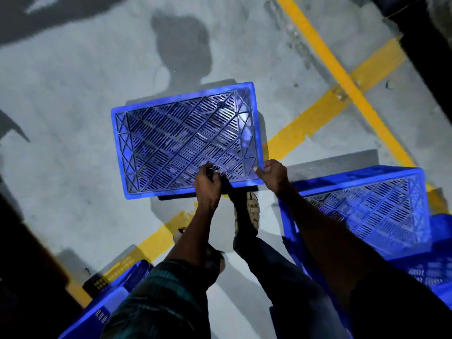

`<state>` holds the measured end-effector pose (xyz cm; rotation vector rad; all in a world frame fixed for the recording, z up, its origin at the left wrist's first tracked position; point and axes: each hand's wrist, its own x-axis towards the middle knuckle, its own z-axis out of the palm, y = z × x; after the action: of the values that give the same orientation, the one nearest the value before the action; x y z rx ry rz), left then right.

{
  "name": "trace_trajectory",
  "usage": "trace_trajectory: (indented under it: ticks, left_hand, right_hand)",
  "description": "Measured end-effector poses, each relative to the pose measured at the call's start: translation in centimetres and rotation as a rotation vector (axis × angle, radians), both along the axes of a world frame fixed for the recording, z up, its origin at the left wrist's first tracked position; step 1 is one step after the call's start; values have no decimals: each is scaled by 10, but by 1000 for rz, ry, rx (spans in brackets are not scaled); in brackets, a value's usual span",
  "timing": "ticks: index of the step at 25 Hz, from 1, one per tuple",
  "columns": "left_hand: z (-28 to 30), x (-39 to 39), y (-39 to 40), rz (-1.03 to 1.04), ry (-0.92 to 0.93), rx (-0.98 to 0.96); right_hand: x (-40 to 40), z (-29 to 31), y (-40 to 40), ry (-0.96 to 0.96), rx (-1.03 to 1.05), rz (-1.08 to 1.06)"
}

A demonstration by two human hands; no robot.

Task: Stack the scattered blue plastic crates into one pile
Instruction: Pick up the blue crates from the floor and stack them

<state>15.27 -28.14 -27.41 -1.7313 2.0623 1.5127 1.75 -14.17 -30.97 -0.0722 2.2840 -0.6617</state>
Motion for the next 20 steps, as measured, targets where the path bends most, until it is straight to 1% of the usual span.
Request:
trace_trajectory:
  ticks: [4,6,9,11,13,15,17,18,19,20]
  left_hand:
    - [69,-26,-27,-22,37,-25]
    - [107,-45,-38,-64,41,-91]
    - [147,-62,-54,-151,-57,-225]
    - [159,-57,-64,-194,-107,-214]
    - [168,-40,-68,-205,-130,-138]
    - [174,-18,-72,-199,-121,-127]
    - [177,0,-77,-205,-70,-175]
    - [178,7,-83,-207,-44,-185]
    - [180,14,-90,-201,-21,-182]
    - [182,22,-98,-194,3,-180]
  right_hand:
    - [23,69,-18,-111,-178,-172]
    - [38,104,-28,-122,-231,-182]
    - [66,148,-43,-139,-279,-143]
    - [87,168,-51,-127,-277,-103]
    - [106,185,-56,-110,-255,-74]
    - [120,198,-62,-171,-268,-86]
    - [125,210,-69,-261,-327,-67]
    - [124,215,-72,-268,-358,-59]
    - [121,220,-74,-199,-361,-65]
    - [115,220,-77,-66,-326,-75]
